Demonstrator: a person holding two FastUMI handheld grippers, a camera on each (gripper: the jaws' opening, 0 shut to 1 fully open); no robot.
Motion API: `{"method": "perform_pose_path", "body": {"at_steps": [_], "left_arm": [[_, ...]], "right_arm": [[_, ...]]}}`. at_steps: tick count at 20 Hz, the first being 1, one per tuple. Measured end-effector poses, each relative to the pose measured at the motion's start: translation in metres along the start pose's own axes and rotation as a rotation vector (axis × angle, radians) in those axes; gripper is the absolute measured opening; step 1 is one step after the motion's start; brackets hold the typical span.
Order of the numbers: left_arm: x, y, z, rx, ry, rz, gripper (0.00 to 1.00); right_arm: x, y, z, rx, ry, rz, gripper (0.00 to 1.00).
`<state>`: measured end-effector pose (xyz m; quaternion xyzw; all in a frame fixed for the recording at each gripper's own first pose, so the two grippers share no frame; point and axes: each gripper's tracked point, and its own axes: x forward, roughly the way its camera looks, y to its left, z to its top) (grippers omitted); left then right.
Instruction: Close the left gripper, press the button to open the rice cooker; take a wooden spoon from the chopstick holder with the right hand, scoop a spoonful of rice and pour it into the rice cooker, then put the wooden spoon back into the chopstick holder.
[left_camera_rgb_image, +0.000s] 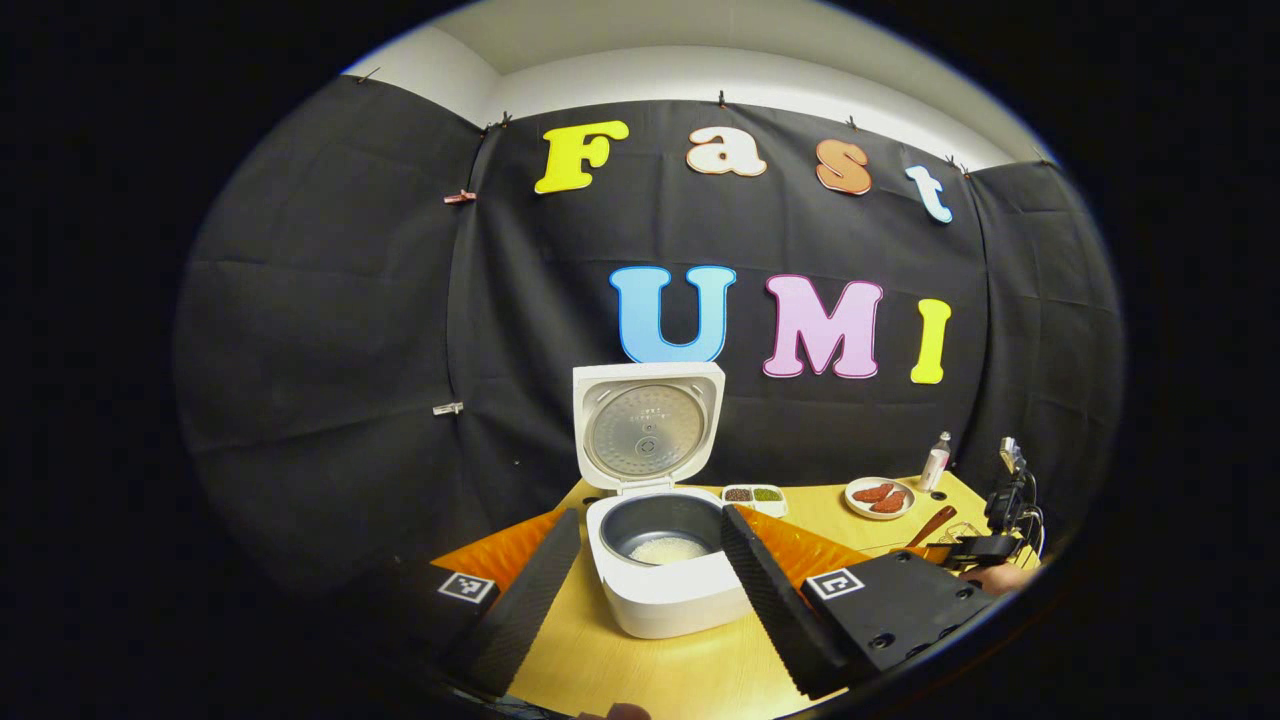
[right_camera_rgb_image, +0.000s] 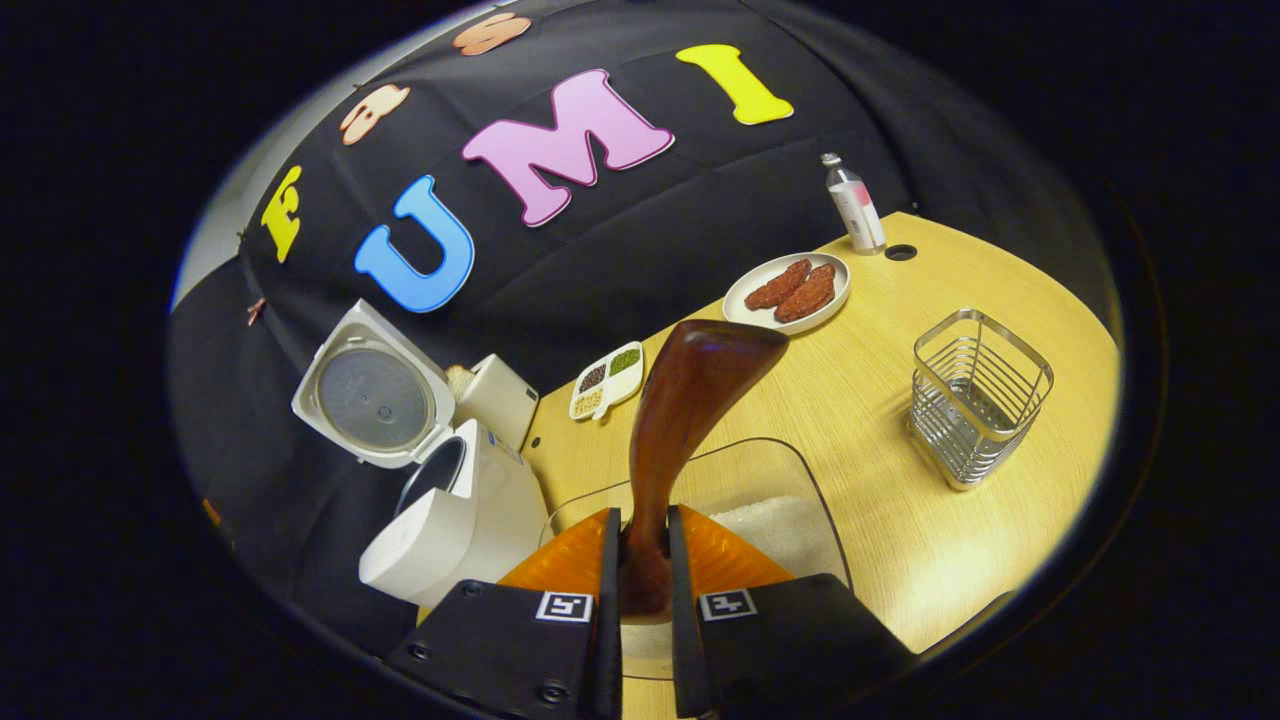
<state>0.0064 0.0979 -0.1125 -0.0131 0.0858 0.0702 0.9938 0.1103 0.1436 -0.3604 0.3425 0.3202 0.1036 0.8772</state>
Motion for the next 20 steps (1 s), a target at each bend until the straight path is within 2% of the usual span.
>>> {"method": "perform_pose_path", "body": {"at_steps": [5, 10, 14, 20], "left_arm": [[-0.002, 0.0, 0.0, -0.009, -0.004, -0.006, 0.97], [-0.003, 0.004, 0.0, -0.007, -0.009, -0.017, 0.97], [-0.004, 0.01, -0.004, -0.021, -0.003, -0.027, 0.97], [-0.011, 0.029, -0.013, -0.019, 0.009, -0.048, 0.98]], "right_arm": [[-0.015, 0.0, 0.019, 0.076, -0.029, 0.032, 0.24], [-0.032, 0.022, 0.037, 0.121, -0.051, 0.073, 0.24], [-0.04, 0.052, 0.051, 0.152, -0.064, 0.094, 0.24], [-0.041, 0.123, 0.066, 0.166, -0.081, 0.15, 0.24]]}}
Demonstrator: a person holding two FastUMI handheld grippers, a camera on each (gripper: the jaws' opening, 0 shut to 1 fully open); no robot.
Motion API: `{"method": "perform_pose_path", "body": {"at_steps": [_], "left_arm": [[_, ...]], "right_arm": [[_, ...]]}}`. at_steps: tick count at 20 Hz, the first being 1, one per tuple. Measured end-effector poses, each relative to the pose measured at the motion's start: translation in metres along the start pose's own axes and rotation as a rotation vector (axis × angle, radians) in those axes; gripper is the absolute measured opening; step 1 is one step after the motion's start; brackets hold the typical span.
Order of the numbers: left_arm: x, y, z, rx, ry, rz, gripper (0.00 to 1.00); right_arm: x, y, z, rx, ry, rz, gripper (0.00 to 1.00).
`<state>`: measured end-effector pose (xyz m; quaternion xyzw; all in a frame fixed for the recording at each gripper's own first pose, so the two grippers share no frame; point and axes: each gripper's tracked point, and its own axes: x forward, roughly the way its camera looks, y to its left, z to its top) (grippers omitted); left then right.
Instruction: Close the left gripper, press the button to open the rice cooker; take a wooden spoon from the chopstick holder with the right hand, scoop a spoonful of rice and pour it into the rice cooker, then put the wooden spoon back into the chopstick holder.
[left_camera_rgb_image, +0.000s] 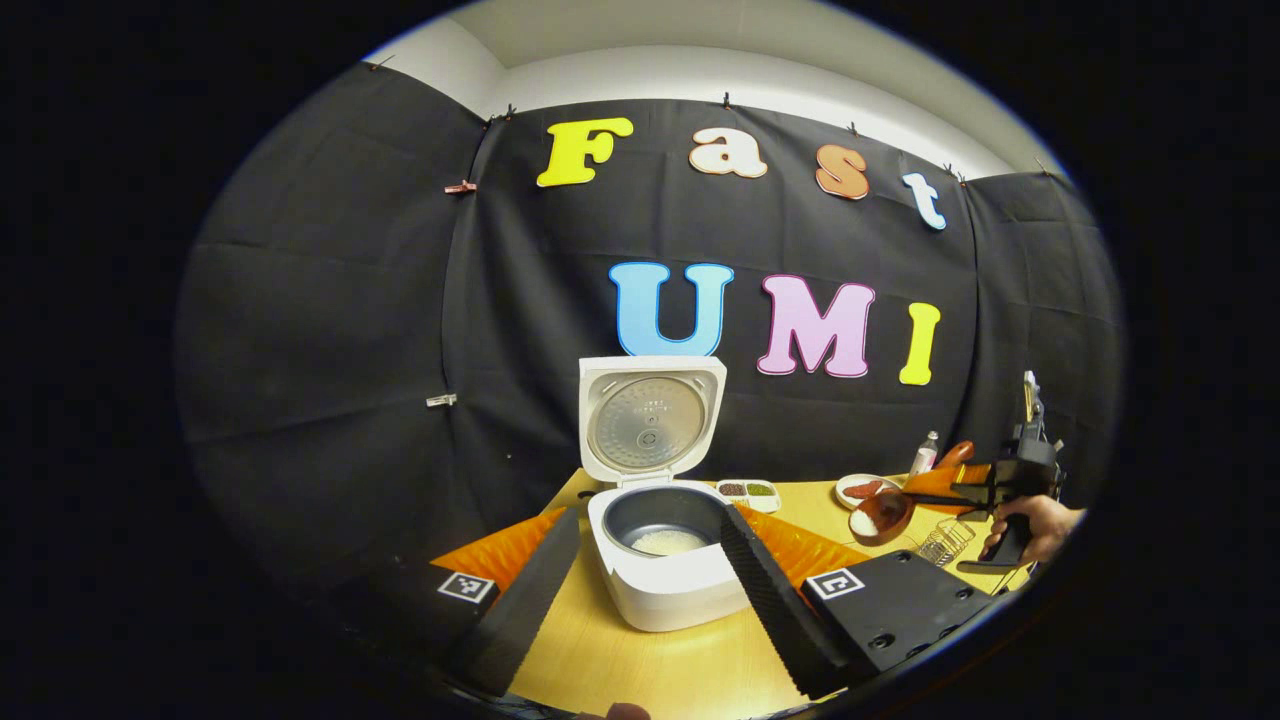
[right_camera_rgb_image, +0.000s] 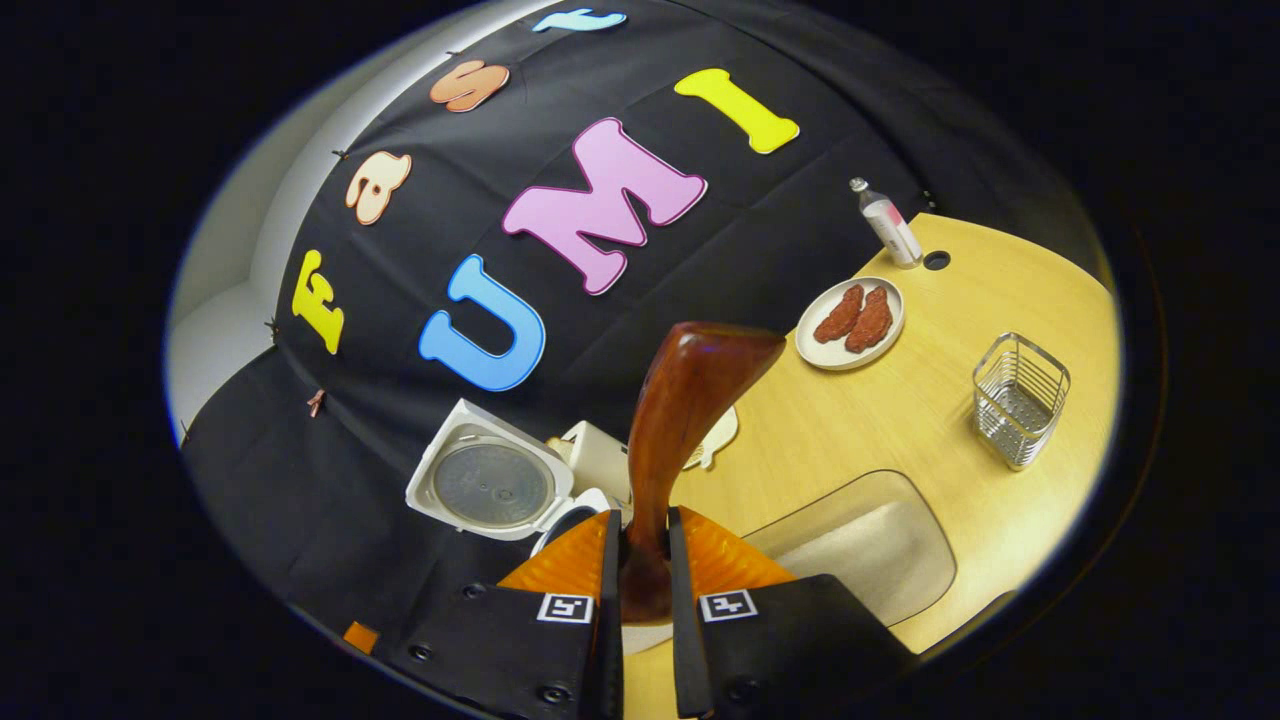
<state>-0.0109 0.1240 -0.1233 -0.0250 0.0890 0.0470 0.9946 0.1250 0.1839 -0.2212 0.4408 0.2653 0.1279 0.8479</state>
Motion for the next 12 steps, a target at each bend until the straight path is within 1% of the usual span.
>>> {"method": "perform_pose_path", "body": {"at_steps": [3, 7, 9, 12], "left_arm": [[-0.007, 0.01, -0.005, 0.001, 0.002, -0.008, 0.98], [-0.014, 0.029, -0.013, -0.004, 0.018, 0.002, 0.98], [-0.018, 0.038, -0.017, -0.011, 0.026, 0.008, 0.98], [-0.022, 0.052, -0.017, -0.012, 0.024, 0.031, 0.98]], "right_arm": [[0.013, 0.039, -0.008, 0.025, 0.008, 0.029, 0.24], [0.037, 0.089, -0.021, 0.051, 0.011, 0.074, 0.24], [0.051, 0.11, -0.029, 0.047, 0.012, 0.087, 0.24], [0.078, 0.132, -0.042, 0.015, 0.016, 0.086, 0.24]]}}
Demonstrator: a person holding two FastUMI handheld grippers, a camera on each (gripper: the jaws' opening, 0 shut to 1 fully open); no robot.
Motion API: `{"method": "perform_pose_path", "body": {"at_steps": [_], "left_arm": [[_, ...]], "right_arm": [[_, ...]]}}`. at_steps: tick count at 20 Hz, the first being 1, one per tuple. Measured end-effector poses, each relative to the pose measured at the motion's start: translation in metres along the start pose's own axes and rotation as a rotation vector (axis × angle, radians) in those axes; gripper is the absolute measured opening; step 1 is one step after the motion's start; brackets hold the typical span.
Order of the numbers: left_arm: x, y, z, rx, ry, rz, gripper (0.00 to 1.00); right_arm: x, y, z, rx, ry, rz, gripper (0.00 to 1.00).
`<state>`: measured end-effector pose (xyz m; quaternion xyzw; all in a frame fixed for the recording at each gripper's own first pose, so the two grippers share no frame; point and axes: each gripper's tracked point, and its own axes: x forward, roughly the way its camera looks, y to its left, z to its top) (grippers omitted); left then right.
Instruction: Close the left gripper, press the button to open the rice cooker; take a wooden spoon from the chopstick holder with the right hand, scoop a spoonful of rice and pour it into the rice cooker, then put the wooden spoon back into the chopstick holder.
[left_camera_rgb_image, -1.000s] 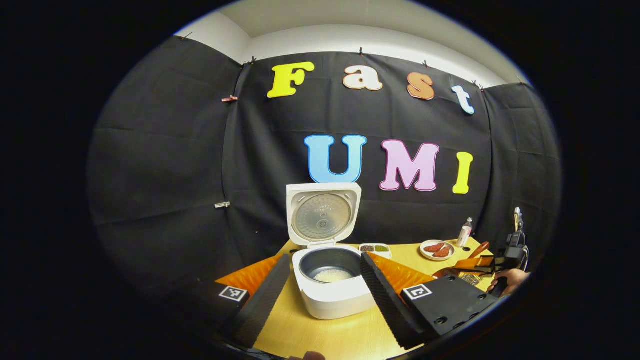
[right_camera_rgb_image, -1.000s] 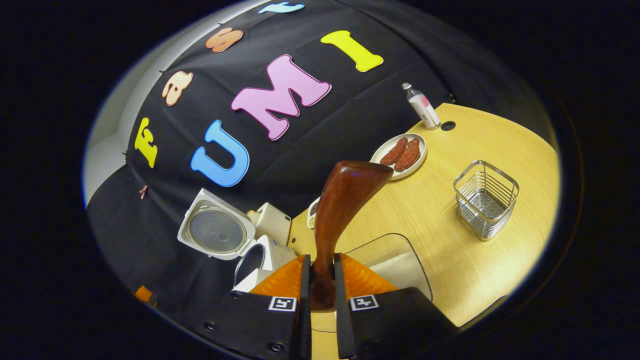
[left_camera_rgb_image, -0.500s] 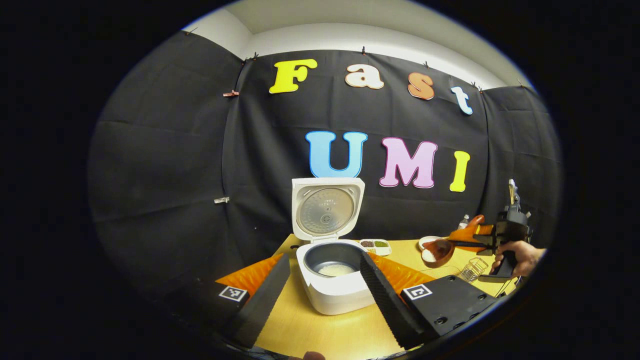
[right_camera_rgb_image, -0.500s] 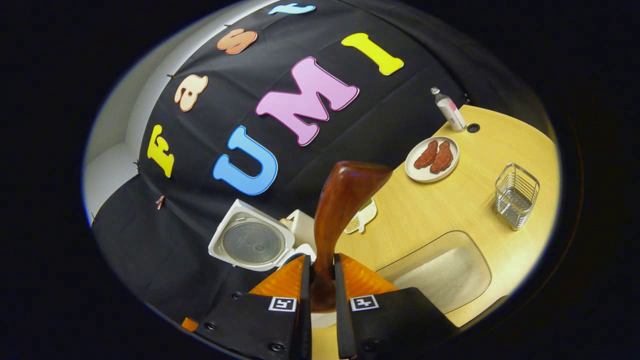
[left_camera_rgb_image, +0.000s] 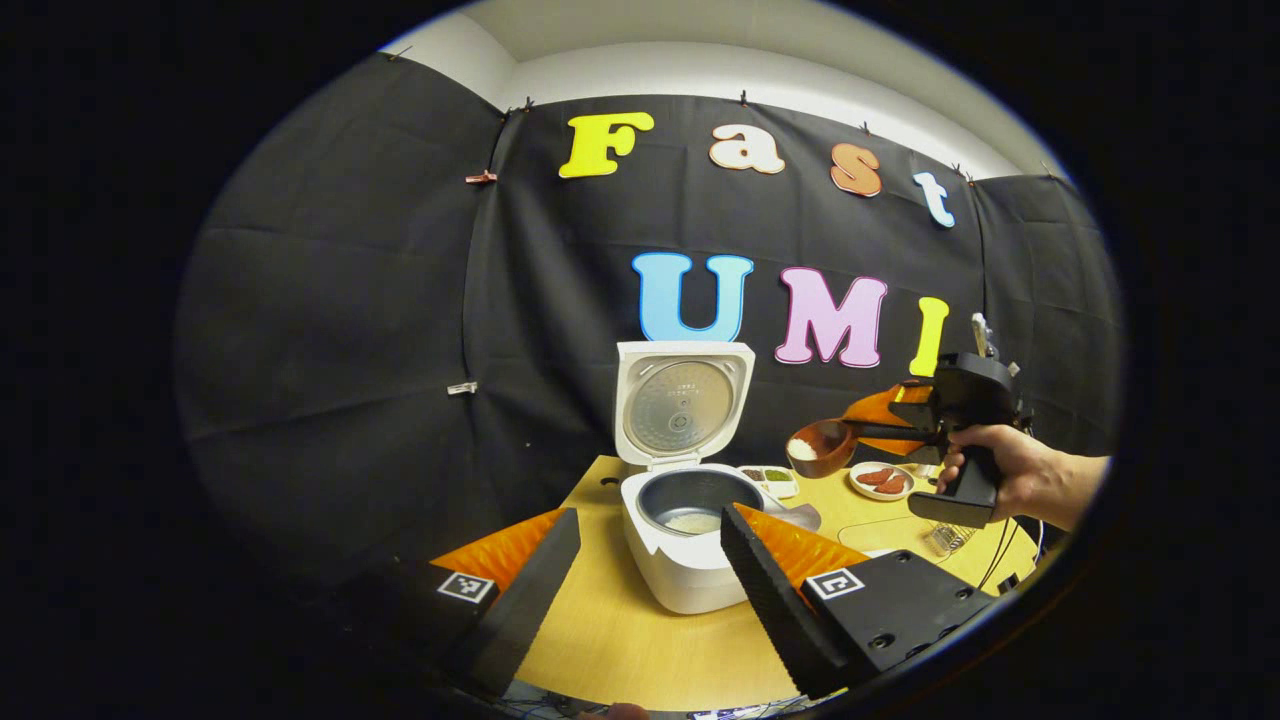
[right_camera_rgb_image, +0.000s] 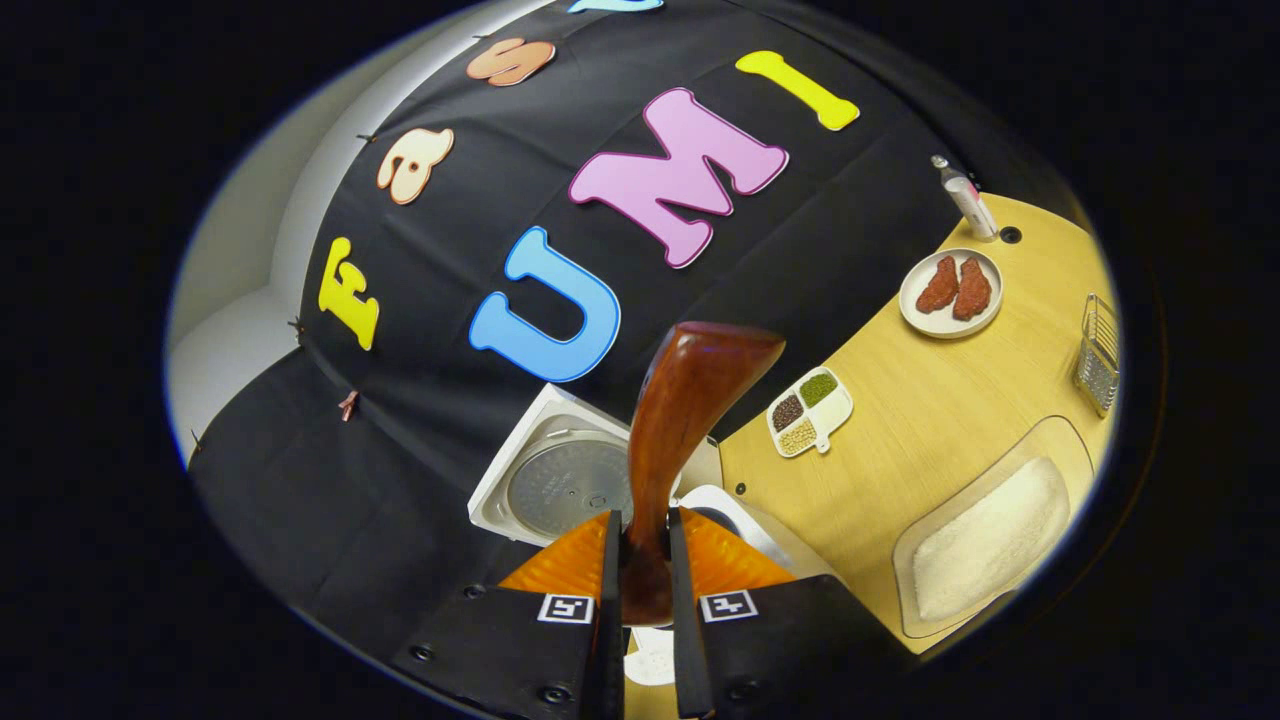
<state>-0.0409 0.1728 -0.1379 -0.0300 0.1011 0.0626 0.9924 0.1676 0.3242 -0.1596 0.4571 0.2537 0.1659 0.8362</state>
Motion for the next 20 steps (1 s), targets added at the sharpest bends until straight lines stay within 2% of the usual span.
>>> {"method": "perform_pose_path", "body": {"at_steps": [7, 10, 16, 20], "left_arm": [[-0.009, 0.02, -0.001, -0.007, -0.016, 0.014, 0.97], [-0.013, 0.026, 0.001, -0.008, -0.026, 0.016, 0.97], [-0.02, 0.039, -0.006, -0.009, -0.024, 0.015, 0.98], [-0.023, 0.043, -0.009, -0.03, -0.024, 0.008, 0.98]], "right_arm": [[0.057, 0.019, -0.034, -0.132, 0.01, -0.037, 0.24], [0.074, 0.021, -0.039, -0.259, 0.008, -0.063, 0.24], [0.088, 0.042, -0.044, -0.54, 0.002, -0.061, 0.24], [0.09, 0.051, -0.045, -0.679, -0.004, -0.052, 0.24]]}}
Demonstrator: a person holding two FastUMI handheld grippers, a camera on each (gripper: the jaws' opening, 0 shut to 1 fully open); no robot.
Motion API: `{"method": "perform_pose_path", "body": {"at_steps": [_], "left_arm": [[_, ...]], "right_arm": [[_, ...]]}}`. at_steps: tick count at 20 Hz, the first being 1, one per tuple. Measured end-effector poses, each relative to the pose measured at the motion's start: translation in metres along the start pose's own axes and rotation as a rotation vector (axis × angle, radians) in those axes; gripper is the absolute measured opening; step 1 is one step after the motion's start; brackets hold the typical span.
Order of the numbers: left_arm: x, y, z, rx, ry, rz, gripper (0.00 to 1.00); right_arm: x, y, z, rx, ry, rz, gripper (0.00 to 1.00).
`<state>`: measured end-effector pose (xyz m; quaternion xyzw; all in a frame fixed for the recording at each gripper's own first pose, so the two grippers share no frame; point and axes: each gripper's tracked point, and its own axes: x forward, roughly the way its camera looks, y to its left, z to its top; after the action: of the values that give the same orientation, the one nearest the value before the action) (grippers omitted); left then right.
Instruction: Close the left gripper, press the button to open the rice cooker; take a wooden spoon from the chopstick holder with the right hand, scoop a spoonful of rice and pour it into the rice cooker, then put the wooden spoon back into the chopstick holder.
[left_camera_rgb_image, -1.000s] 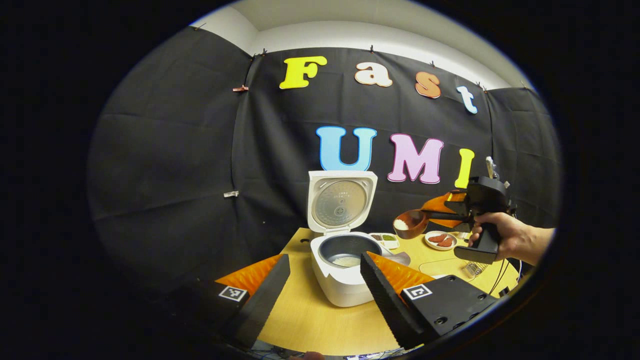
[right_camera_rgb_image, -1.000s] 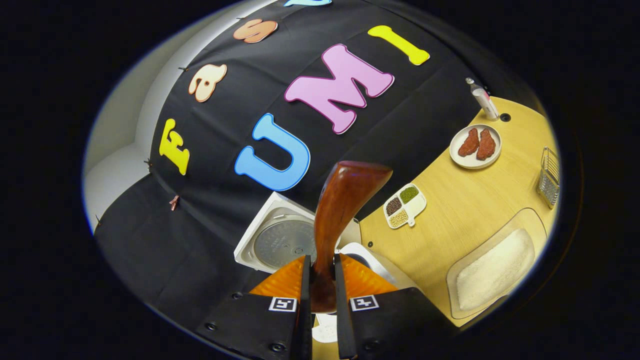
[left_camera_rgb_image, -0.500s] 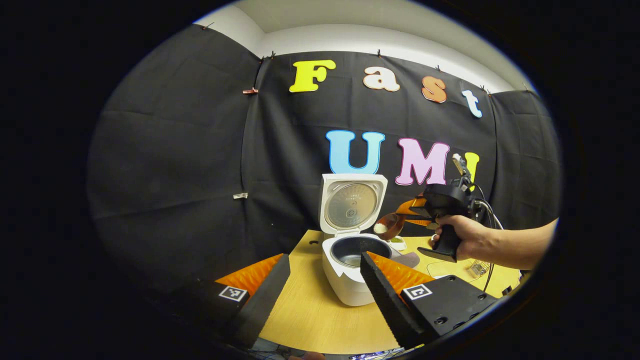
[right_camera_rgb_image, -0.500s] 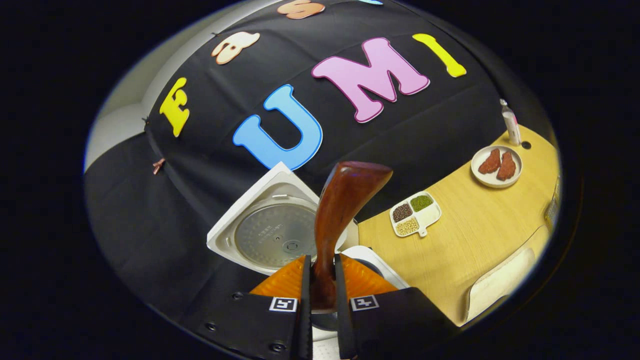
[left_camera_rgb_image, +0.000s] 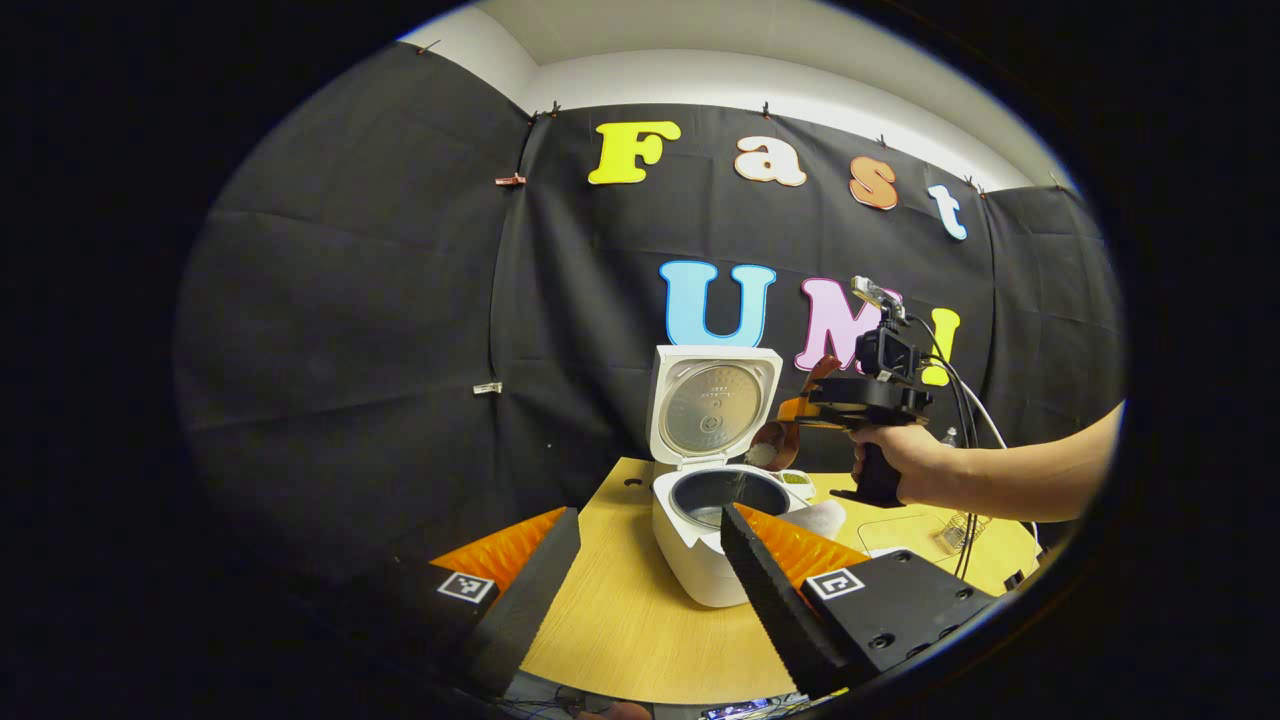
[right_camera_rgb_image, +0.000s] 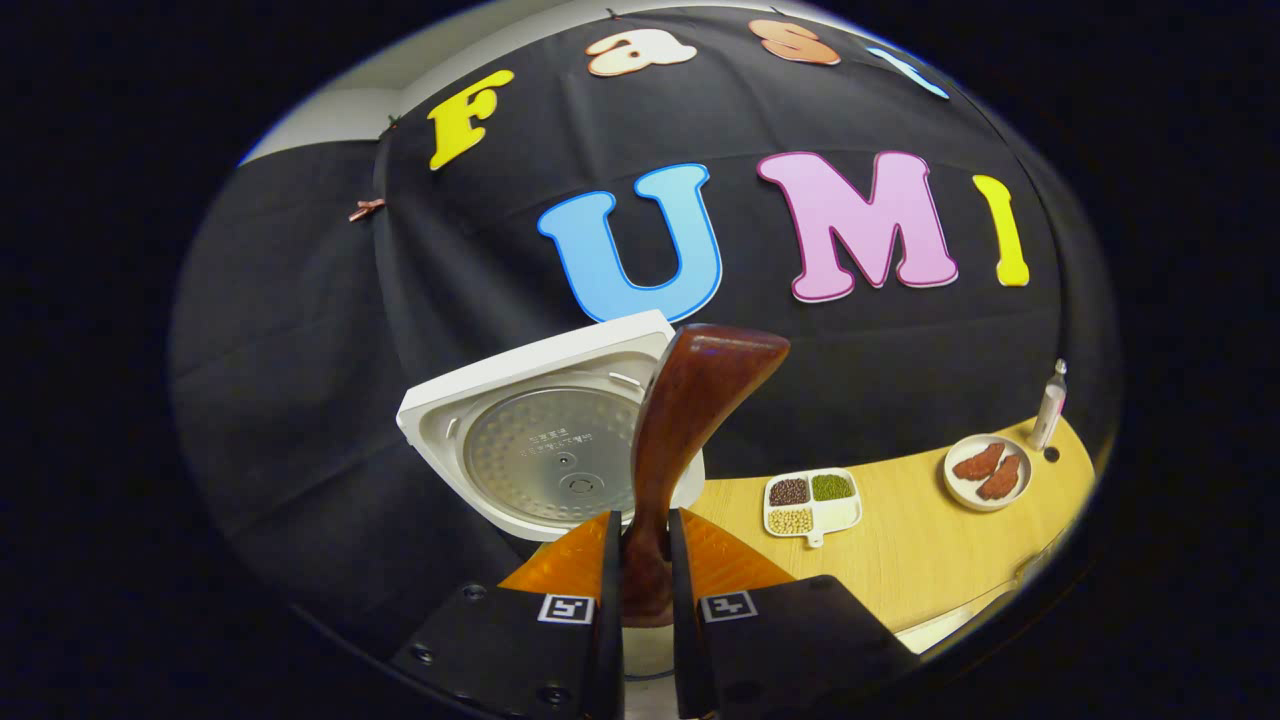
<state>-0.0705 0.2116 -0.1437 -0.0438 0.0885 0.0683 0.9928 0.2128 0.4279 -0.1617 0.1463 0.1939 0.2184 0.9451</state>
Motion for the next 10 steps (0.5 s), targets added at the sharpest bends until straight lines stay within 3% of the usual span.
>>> {"method": "perform_pose_path", "body": {"at_steps": [2, 3, 6, 7, 8, 9, 10], "left_arm": [[0.0, 0.0, 0.0, -0.004, 0.001, -0.004, 0.98], [-0.001, -0.001, 0.0, -0.009, 0.0, -0.007, 0.98], [0.0, 0.001, 0.0, -0.012, -0.002, -0.005, 0.96], [0.0, 0.003, 0.0, -0.011, -0.001, -0.002, 0.96], [0.001, 0.004, 0.001, -0.012, 0.0, 0.002, 0.96], [0.001, 0.005, 0.0, -0.015, 0.0, 0.004, 0.96], [0.002, 0.005, 0.001, -0.017, 0.0, 0.005, 0.96]], "right_arm": [[0.002, 0.003, 0.001, -0.064, -0.003, 0.002, 0.19], [0.004, 0.002, 0.001, -0.093, -0.002, -0.002, 0.24], [0.01, 0.005, -0.008, -0.163, 0.011, 0.001, 0.24], [0.012, 0.006, -0.011, -0.19, 0.016, 0.007, 0.19], [0.015, 0.011, -0.014, -0.22, 0.019, 0.015, 0.24], [0.016, 0.014, -0.018, -0.253, 0.024, 0.025, 0.19], [0.017, 0.017, -0.022, -0.282, 0.03, 0.035, 0.24]]}}
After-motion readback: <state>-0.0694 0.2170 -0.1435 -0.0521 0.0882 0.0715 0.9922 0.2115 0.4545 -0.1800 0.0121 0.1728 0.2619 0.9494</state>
